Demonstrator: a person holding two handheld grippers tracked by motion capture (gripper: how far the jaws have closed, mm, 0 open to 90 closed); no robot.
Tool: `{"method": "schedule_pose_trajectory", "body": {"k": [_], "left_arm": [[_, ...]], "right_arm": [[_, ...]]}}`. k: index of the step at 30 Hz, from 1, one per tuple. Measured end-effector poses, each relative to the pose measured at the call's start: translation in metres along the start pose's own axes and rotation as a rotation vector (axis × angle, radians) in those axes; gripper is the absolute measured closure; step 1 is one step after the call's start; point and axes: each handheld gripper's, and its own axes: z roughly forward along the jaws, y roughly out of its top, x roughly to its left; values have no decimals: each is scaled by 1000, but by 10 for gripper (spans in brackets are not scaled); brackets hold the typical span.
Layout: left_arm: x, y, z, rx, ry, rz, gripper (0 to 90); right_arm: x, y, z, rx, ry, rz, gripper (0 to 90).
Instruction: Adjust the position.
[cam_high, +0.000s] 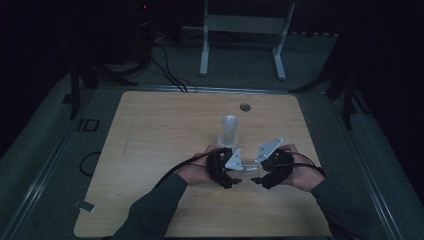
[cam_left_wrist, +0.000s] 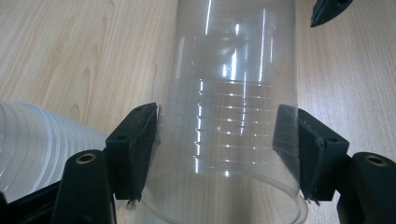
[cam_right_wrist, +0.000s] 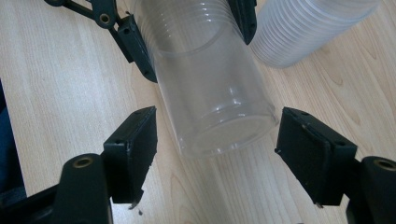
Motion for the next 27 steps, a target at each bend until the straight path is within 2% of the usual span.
{"method": "schedule_pose_trajectory", "body": {"k": [8, 19, 27], "left_arm": [[-2, 1, 1, 0, 2, 14, 315], [-5, 2, -1, -16, -20, 42, 315], [-9, 3, 0, -6, -13, 62, 315]], "right_arm": [[2, 2, 5, -5, 19, -7, 279], [2, 2, 12, 14, 49, -19, 287], [3, 2, 16, 29, 68, -33, 326]]}}
